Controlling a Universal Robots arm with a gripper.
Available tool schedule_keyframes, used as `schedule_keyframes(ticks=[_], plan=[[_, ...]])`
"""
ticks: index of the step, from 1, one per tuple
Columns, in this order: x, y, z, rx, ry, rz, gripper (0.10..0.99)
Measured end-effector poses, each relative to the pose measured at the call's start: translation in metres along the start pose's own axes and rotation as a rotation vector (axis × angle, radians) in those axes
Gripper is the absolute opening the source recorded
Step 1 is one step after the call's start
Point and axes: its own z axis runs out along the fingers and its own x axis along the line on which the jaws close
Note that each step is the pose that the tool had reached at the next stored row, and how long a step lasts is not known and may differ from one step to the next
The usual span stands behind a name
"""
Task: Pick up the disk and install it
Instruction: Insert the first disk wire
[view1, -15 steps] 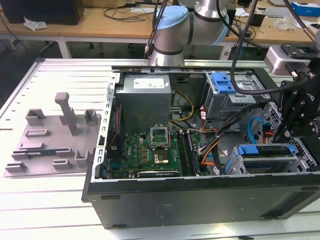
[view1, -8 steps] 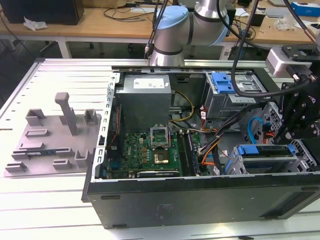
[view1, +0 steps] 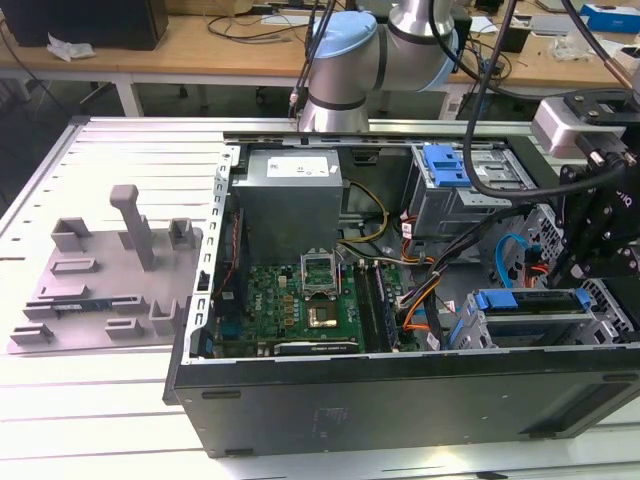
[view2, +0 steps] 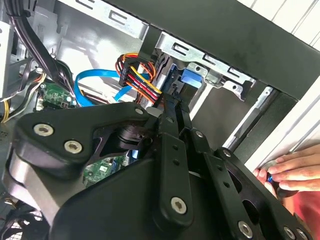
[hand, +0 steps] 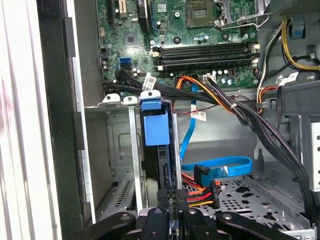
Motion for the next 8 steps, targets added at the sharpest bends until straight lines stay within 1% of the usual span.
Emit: schedule_keyframes(ticks=[2, 8], plan=[[-0.0001, 0.0, 0.0, 0.0, -0.0002, -0.012, 0.169], [-0.0002, 0.0, 0.0, 0.0, -0.0003, -0.013, 0.169]])
